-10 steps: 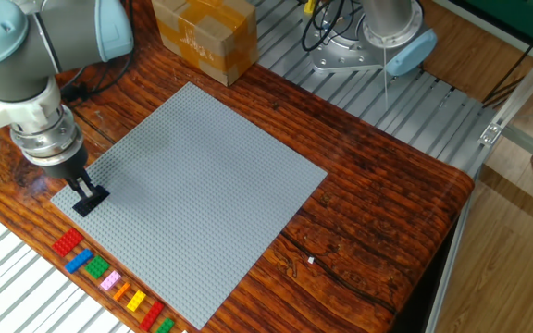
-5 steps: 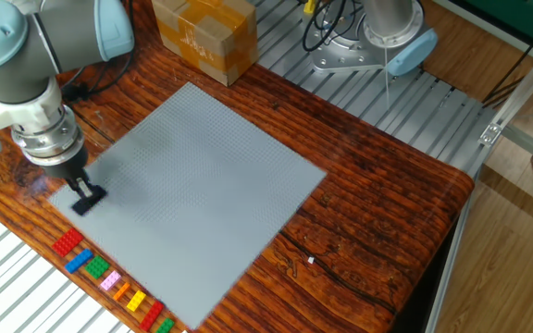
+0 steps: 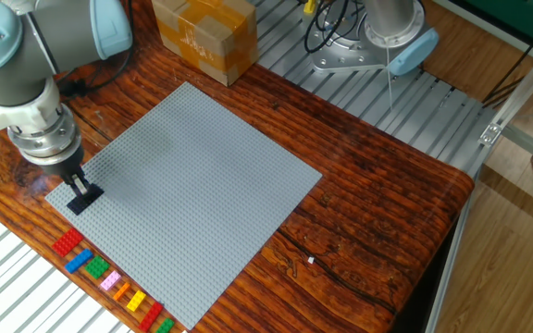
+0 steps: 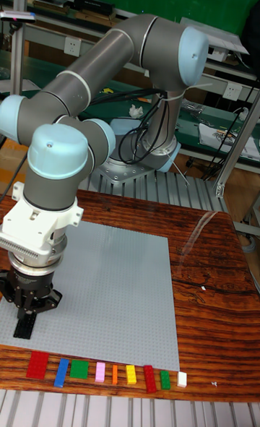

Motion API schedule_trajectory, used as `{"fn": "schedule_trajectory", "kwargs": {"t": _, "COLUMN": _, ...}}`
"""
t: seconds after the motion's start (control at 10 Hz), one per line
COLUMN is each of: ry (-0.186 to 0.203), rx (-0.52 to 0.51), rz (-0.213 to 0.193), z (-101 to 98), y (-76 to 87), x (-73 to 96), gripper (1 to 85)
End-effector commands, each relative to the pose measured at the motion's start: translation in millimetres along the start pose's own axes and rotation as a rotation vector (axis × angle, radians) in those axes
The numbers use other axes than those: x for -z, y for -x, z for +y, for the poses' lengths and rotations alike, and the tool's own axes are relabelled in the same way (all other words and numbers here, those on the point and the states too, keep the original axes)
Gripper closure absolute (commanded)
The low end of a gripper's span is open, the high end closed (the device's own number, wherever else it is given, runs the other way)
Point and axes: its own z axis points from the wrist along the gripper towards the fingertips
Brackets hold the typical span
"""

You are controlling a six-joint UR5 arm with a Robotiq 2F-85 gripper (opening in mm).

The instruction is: Build with small Lego blocks

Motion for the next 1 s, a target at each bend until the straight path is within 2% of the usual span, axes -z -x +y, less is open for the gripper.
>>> {"fn": "schedule_trajectory", "kwargs": {"t": 0.0, "ry": -0.015, "rx": -0.013, "rz": 0.021, "z": 0.1, "y": 1.2, "x": 9.0, "gripper": 84.7}}
{"fn": "schedule_trajectory", "kwargs": {"t": 0.3, "ry": -0.018, "rx": -0.004, "rz": 0.013, "z": 4.0, "y": 10.8, "x": 11.2, "gripper": 84.3}}
{"fn": "schedule_trajectory", "kwargs": {"t": 0.5, "ry": -0.003, "rx": 0.006, "rz": -0.005, "z": 9.8, "y": 24.5, "x": 24.2, "gripper": 80.7}}
{"fn": "schedule_trajectory", "kwargs": {"t": 0.6, "ry": 0.033, "rx": 0.012, "rz": -0.004, "z": 18.9, "y": 29.2, "x": 32.2, "gripper": 79.0}}
{"fn": "schedule_trajectory", "kwargs": {"t": 0.8, "ry": 0.041, "rx": 0.078, "rz": 0.005, "z": 23.3, "y": 30.6, "x": 34.8, "gripper": 63.3}}
{"fn": "schedule_trajectory", "kwargs": {"t": 0.9, "ry": 0.054, "rx": 0.075, "rz": 0.003, "z": 32.3, "y": 34.8, "x": 34.4, "gripper": 61.7}}
